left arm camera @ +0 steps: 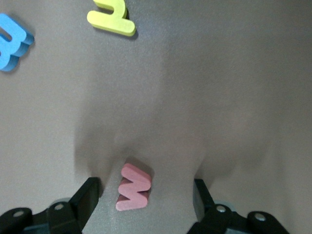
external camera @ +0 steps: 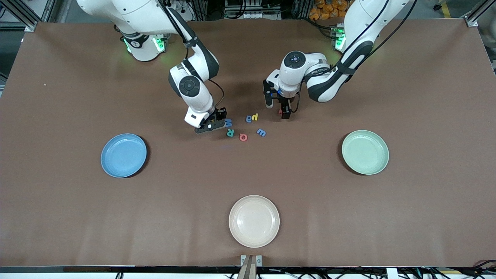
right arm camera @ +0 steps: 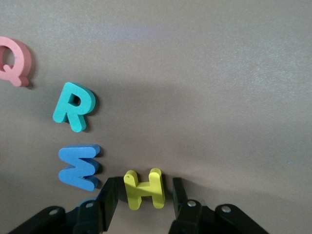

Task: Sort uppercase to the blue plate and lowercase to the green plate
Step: 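Grasp the yellow H with the right gripper while the left gripper grasps w, then release the H onto the blue plate while the left gripper releases the w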

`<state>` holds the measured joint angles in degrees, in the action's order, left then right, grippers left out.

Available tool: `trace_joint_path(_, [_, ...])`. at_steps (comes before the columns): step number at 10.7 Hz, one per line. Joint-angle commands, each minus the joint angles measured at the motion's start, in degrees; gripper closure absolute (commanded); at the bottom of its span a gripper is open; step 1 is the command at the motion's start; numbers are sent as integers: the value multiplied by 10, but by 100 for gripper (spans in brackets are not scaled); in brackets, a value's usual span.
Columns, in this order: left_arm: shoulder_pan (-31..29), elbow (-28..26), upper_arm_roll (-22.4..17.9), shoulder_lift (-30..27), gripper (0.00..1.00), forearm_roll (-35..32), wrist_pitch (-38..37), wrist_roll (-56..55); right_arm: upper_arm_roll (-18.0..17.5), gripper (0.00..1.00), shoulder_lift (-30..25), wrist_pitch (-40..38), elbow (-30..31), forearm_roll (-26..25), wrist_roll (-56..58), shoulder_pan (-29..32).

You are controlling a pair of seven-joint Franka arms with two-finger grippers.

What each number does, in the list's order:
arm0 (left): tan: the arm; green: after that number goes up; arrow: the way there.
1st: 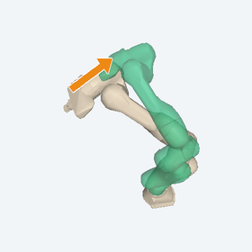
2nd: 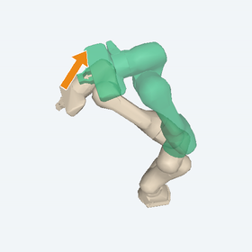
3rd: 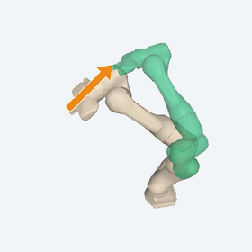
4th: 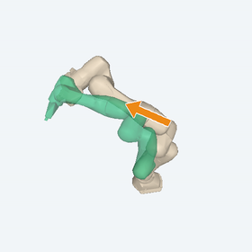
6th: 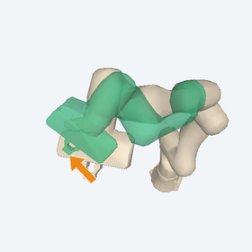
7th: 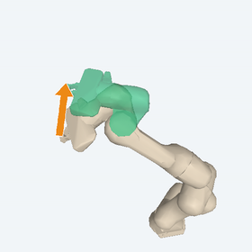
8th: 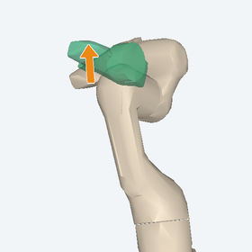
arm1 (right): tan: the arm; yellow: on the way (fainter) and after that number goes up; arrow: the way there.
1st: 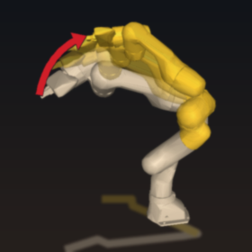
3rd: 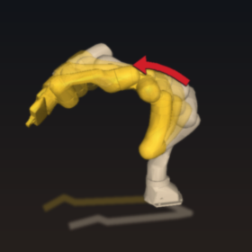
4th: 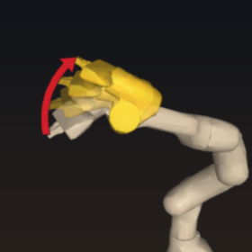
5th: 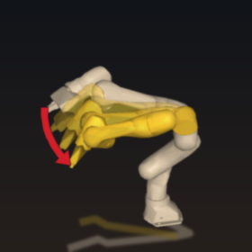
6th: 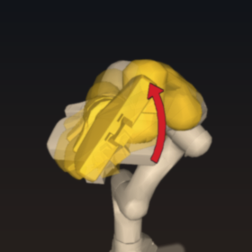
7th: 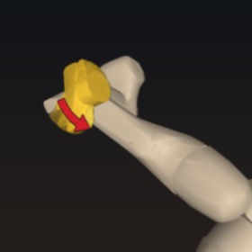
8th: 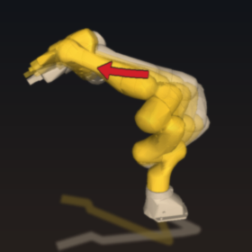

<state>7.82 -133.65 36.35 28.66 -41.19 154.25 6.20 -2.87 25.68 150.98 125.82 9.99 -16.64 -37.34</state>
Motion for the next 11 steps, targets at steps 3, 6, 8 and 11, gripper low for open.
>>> trace_joint_path(3, [10, 8, -15, 3, 41, -18, 8, -11, 0, 78, 1, 6, 11, 4, 13, -3])
trace_joint_path(6, [9, 15, -32, -2, 100, -15, 7, -14, 1, 89, -8, -14, 3, 4, 21, 6])
trace_joint_path(8, [2, 22, -40, -27, 100, -10, 1, -32, 3, 90, -23, -89, -33, 2, 30, 24])
trace_joint_path(11, [-51, 20, -47, -87, 100, 26, -16, -28, 57, 91, -48, -223, -86, 2, 100, 34])
